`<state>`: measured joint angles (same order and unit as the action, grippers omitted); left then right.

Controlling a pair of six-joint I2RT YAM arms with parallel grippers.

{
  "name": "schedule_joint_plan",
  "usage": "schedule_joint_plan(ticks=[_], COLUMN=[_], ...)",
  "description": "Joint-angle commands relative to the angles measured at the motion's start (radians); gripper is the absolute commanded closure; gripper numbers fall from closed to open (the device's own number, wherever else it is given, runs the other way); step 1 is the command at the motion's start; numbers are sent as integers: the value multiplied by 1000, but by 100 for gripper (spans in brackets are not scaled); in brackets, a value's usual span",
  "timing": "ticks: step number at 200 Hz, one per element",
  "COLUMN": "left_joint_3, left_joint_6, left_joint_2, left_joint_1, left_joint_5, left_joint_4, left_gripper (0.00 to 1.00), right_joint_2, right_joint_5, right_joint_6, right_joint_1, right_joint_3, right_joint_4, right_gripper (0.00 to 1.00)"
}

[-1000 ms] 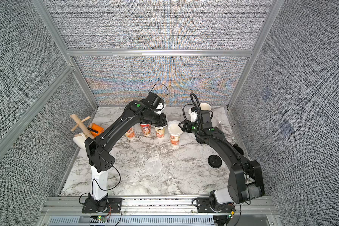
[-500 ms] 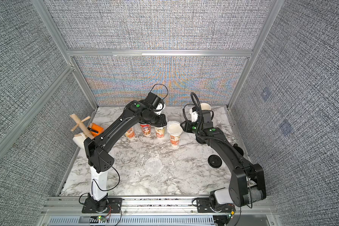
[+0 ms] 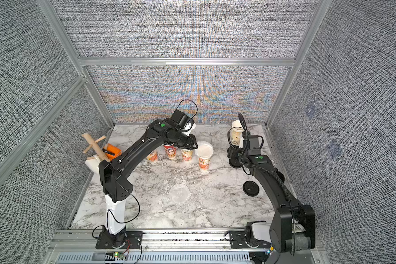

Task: Put the leak-proof paper on the milk tea cups
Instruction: Pick up the cup lid from the center of the board.

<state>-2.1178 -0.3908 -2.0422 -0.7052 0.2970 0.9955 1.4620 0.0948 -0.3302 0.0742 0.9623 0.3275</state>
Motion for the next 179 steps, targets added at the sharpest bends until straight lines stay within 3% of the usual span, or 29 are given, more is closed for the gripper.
schedule_joint_plan(ticks=[1,45,103,179], left_joint_3=[-1,3,13,34], left_joint_6=[6,1,-1,-6], left_joint_2=[-10,-29,-29,-34], left_joint_1=[0,-5,-8,-8], left_joint_5=[28,33,39,63], left_joint_4=[-24,-25,-38,-63], left_gripper=[60,60,60,60], right_joint_2=[21,151,331,481], right_joint_5=[-63,-94,-193,-152], right_joint_6=[32,48,58,78], right_joint_1=[-28,-35,-34,-31], right_joint_3=[-23,-2,95,187], right_joint_4=[-16,-18,19,27], right_gripper=[32,20,18,14])
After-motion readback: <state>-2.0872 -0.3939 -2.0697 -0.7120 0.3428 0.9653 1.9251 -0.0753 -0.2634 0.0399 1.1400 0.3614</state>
